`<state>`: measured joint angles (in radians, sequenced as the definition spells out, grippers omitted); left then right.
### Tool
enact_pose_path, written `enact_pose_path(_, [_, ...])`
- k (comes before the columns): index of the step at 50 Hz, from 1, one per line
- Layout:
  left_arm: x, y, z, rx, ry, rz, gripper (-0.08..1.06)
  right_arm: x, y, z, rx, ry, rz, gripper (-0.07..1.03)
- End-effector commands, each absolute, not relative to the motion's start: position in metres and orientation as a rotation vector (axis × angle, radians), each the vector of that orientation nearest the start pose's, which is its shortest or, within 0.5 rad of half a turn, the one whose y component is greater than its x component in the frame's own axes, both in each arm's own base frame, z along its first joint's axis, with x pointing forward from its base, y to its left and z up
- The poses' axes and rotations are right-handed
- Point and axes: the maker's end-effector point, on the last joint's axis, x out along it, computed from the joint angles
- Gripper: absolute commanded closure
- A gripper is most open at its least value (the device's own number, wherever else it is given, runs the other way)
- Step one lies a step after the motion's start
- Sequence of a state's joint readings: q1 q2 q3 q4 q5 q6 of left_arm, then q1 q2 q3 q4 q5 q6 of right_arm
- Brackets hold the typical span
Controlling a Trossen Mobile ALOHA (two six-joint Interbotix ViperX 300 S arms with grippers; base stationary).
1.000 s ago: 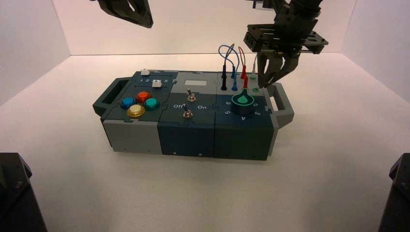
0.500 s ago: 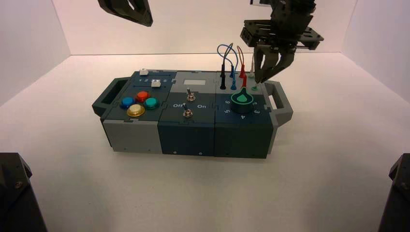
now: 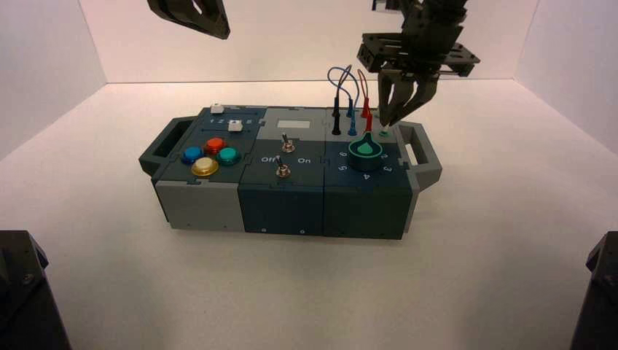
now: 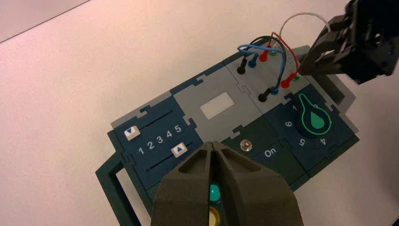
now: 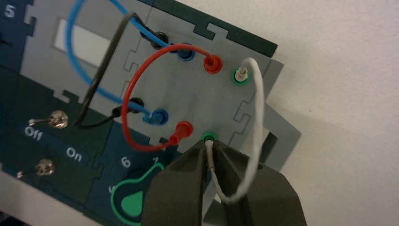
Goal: Insert the white wire.
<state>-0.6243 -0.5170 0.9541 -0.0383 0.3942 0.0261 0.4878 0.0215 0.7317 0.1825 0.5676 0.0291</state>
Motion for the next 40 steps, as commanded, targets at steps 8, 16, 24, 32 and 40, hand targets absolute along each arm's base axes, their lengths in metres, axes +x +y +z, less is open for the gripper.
enact_pose_path(8, [0.245, -0.177, 0.176, 0.233, 0.761, -0.596, 1.01, 0.283, 0.183, 0.047, -0.118, 1.341, 0.401, 0.98])
enact_pose_path(16, [0.246, -0.176, 0.176, 0.232, 0.762, -0.593, 1.01, 0.283, 0.183, 0.043, -0.123, 1.348, 0.399, 0.98])
enact_pose_path(24, [0.246, -0.175, 0.176, 0.231, 0.762, -0.591, 1.01, 0.283, 0.183, 0.039, -0.128, 1.351, 0.4, 0.98])
enact_pose_path(32, [0.247, -0.174, 0.176, 0.229, 0.764, -0.586, 1.01, 0.284, 0.183, 0.043, -0.146, 1.334, 0.416, 0.98])
enact_pose_path(40, [0.247, -0.172, 0.175, 0.227, 0.764, -0.58, 1.01, 0.289, 0.184, 0.067, -0.145, 1.261, 0.435, 0.83])
